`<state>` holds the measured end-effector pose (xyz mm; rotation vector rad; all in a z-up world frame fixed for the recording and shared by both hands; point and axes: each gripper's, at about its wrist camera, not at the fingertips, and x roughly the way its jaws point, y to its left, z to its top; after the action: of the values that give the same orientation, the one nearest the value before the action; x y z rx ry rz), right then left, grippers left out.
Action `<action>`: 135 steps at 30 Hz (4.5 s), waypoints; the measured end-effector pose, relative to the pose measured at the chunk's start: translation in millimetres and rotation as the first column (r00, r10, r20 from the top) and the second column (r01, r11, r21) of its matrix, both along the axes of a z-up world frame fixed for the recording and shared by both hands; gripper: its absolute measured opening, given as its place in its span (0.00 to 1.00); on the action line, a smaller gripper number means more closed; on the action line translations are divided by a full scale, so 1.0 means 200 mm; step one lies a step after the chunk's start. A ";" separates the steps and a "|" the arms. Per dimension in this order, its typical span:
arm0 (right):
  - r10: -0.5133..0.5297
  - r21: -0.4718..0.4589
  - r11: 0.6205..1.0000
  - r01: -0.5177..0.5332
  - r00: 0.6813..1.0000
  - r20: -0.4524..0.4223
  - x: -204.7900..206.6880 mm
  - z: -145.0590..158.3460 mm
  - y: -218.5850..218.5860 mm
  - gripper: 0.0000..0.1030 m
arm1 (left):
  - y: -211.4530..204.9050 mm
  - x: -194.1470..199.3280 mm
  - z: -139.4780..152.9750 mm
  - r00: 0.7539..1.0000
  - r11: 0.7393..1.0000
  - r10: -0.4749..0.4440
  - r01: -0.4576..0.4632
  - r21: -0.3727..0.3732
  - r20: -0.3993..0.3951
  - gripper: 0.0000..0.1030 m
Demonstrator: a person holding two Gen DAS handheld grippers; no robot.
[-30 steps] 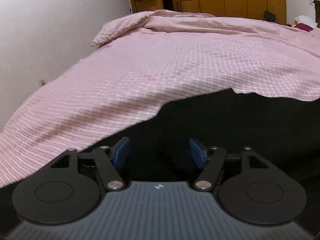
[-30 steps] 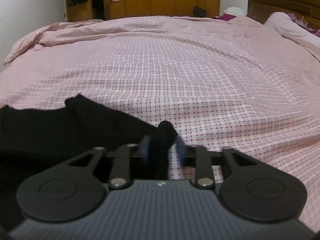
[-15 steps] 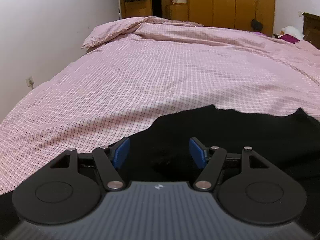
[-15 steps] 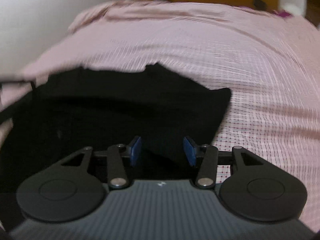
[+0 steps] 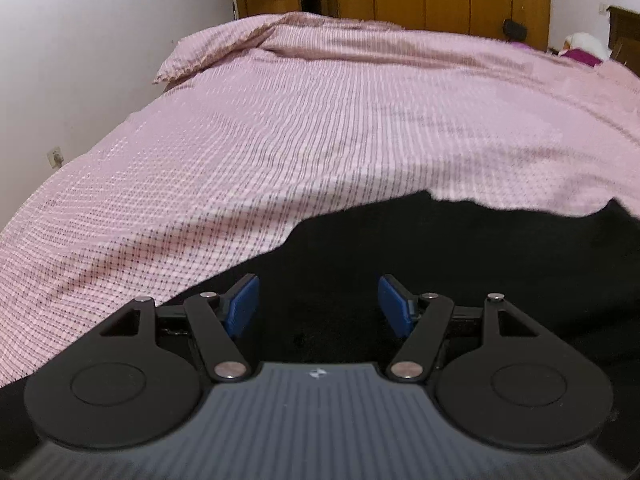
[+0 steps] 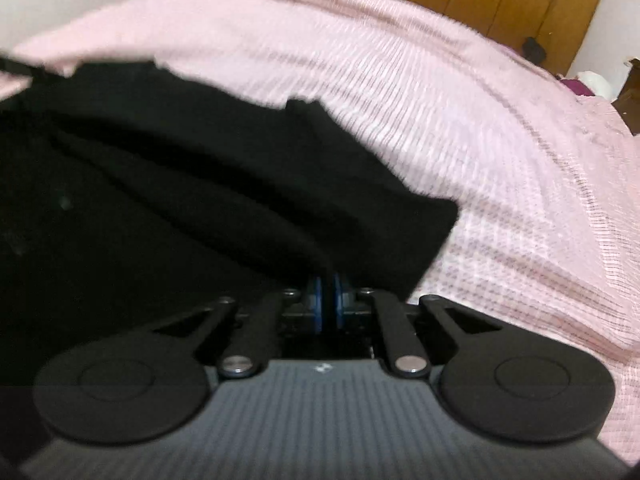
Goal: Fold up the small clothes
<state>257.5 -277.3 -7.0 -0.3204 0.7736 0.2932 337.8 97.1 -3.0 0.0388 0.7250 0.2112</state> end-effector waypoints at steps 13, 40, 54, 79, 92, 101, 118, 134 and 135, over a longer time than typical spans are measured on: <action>-0.003 -0.022 1.000 0.002 0.997 -0.075 -0.07 -0.05 -0.07 0.15 | 0.04 0.01 -0.09 0.998 0.999 0.026 -0.025 0.025 -0.052 0.74; -0.092 0.276 0.950 0.146 0.975 -0.201 -0.64 0.27 0.10 0.56 | 0.83 -1.16 0.15 0.881 0.833 0.455 -0.472 -0.290 -0.126 0.81; -0.238 0.258 0.919 0.297 0.942 -0.237 -0.81 -0.02 0.15 0.58 | 1.12 -1.27 -0.04 0.756 0.584 0.642 -0.592 -0.555 -0.130 0.82; -0.293 0.382 0.847 0.369 0.925 -0.242 -0.82 -0.06 0.10 0.58 | 1.22 -1.06 0.35 0.815 0.827 0.518 -0.400 -0.396 0.260 0.12; -0.298 0.429 0.824 0.371 0.927 -0.230 -0.83 -0.03 0.08 0.59 | 0.67 -0.71 0.82 0.874 0.916 0.217 -0.029 -0.400 0.435 0.11; -0.322 0.452 0.801 0.391 0.920 -0.225 -0.86 -0.03 0.01 0.59 | 0.05 -0.44 0.88 0.898 0.883 0.001 0.205 -0.421 0.439 0.11; -0.356 0.498 0.748 0.438 0.899 -0.255 -0.86 -0.10 -0.12 0.59 | -0.68 -0.10 0.15 0.954 0.863 -0.272 0.300 -0.406 0.126 0.12; -0.357 0.483 0.761 0.433 0.901 -0.245 -0.85 -0.11 -0.06 0.59 | -0.66 -0.29 0.09 0.951 0.920 -0.305 0.281 -0.274 -0.048 0.73; -0.355 0.483 0.762 0.431 0.902 -0.245 -0.85 -0.11 -0.05 0.59 | -0.63 -0.32 0.11 0.953 0.924 -0.300 0.276 -0.266 -0.050 0.73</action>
<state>88.4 -288.1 -28.4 0.3950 0.8440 0.1167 274.1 -29.6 19.0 -0.0919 0.8219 -0.1691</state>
